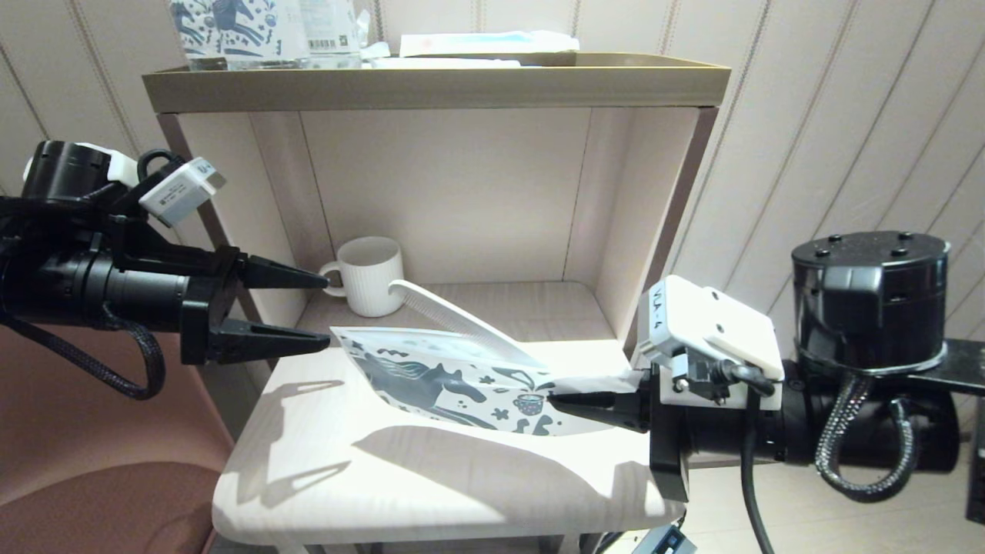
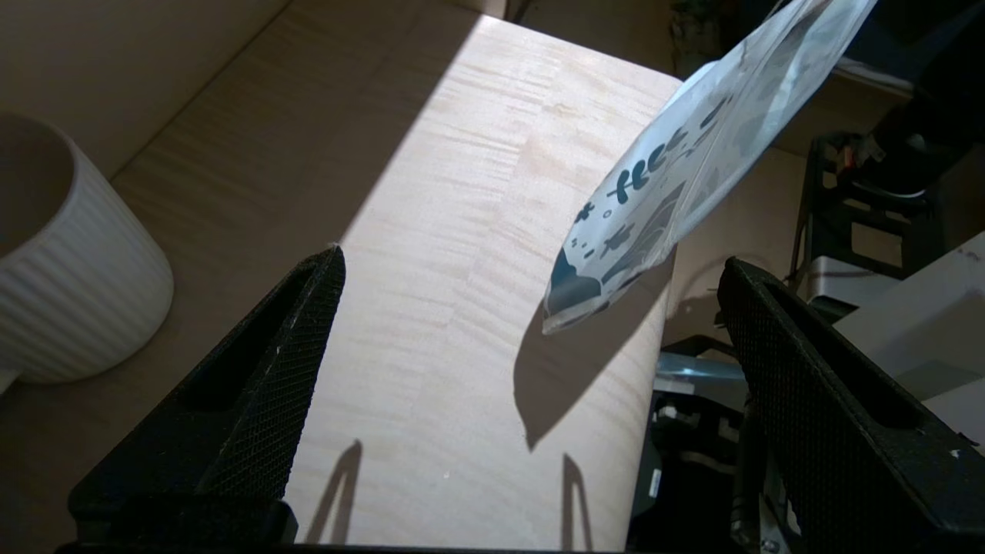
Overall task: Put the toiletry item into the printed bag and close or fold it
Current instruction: Hand it to the other hand
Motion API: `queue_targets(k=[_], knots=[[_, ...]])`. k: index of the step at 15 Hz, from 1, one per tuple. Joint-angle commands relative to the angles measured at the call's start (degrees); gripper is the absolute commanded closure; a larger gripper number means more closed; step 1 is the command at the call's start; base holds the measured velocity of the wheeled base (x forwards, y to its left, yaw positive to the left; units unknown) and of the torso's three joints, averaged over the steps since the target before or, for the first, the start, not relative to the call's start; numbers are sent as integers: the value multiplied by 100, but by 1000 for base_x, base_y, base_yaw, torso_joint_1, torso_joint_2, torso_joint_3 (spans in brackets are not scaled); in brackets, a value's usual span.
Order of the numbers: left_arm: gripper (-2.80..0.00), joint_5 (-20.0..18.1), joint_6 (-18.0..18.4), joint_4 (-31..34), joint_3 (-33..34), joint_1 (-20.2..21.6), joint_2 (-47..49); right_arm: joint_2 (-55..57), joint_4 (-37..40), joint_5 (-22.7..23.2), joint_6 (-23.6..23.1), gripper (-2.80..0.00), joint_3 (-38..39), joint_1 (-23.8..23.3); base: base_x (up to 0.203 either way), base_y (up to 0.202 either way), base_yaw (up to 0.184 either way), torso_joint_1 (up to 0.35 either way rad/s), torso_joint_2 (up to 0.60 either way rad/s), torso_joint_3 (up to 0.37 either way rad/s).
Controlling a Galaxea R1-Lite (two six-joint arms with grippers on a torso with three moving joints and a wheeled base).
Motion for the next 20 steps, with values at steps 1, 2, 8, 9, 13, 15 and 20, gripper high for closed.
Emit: queue_targets(k=[1,2,8,9,13,15,20], knots=[[-280,-43,14,10,37,-7,88,3,-16,14,-16,0,-2,-3,0,0,0,0,0,0],[-280,-44,14,-8,52,-16,88,5,-16,23,-16,0,-11,4,0,0,0,0,0,0],[-280,-70,37,-15,272,-482,144,14,-7,23,-8,0,-81,39,0,0,0,0,0,0],[-280,-70,72,-11,302,-583,142,14,-7,15,-8,0,-91,40,0,0,0,0,0,0],[-280,-77,198,-8,482,-890,71,14,-7,14,-8,0,-116,170,0,0,0,0,0,0],[-280,-96,198,-8,482,-965,11,14,-7,6,-8,0,-99,189,0,0,0,0,0,0],[-280,-111,159,-8,474,-1041,9,29,-7,14,-8,0,-96,197,0,0,0,0,0,0]])
